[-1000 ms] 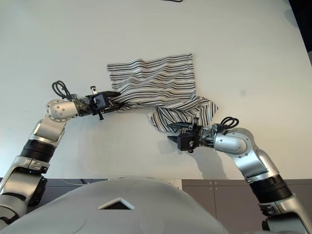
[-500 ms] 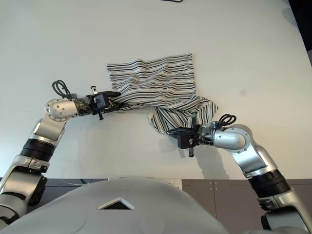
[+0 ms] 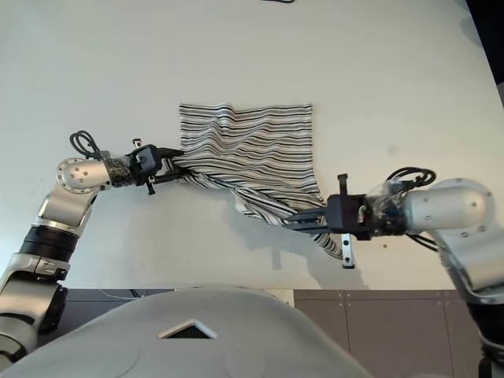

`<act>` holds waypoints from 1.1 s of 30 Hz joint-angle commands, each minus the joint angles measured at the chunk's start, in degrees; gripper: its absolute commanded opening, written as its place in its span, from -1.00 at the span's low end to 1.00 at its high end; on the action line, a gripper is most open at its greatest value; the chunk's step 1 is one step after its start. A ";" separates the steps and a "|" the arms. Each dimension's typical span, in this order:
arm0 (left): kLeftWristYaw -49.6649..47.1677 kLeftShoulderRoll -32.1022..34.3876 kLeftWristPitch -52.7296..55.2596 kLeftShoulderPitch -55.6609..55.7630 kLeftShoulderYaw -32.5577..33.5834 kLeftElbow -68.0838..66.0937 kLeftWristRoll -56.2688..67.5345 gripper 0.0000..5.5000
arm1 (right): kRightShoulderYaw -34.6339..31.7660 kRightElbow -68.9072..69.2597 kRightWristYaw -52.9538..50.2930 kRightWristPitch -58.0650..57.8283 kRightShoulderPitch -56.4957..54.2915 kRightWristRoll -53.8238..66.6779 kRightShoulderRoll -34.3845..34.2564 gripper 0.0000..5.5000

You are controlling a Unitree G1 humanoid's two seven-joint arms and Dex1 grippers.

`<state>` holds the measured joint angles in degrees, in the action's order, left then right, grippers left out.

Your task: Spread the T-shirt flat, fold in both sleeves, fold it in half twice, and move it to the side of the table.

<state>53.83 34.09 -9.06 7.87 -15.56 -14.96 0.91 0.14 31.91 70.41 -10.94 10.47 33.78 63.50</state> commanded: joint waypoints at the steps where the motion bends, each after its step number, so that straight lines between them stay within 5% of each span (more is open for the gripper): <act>1: 3.15 2.68 2.82 -1.97 -0.39 0.63 -0.37 -0.30 | -1.31 -4.85 -1.37 -5.59 -8.51 3.13 -1.87 -0.96; 8: 15.84 9.48 7.17 -1.49 -2.37 0.18 1.82 -0.30 | -0.74 -17.27 -5.76 -7.66 -11.75 0.20 -10.20 -0.96; 12: 21.67 8.54 25.61 -0.63 4.91 10.90 22.11 -0.30 | -2.23 -9.30 -2.42 -10.35 -9.37 4.19 -8.26 -0.96; 17: 14.76 3.09 42.37 5.01 14.41 15.83 39.16 -0.30 | -5.77 -1.42 -0.87 -17.64 -12.23 14.52 -6.70 -0.96; 20: 5.25 -0.80 33.52 7.91 10.93 8.97 27.23 -0.30 | -8.40 -1.61 -3.38 -23.48 -17.85 23.79 -7.71 -0.96; 24: 4.08 -1.48 11.61 6.54 -3.57 0.54 5.84 -0.30 | -11.00 -9.40 -8.92 -30.65 -26.03 33.88 -9.75 -0.96; 30: 2.36 -1.69 -7.56 7.86 -12.45 -14.78 -8.97 -0.30 | -1.85 -17.37 -9.65 -23.36 -25.24 13.55 -11.26 -0.96; 33: -4.73 -2.40 -13.67 12.18 -11.68 -22.63 -12.64 -0.30 | 2.45 -15.58 -6.35 -17.32 -20.01 4.79 -10.13 -0.96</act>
<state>53.07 31.15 -22.97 20.46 -25.46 -29.48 -3.81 0.19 15.10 62.00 -32.06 -12.34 43.78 52.27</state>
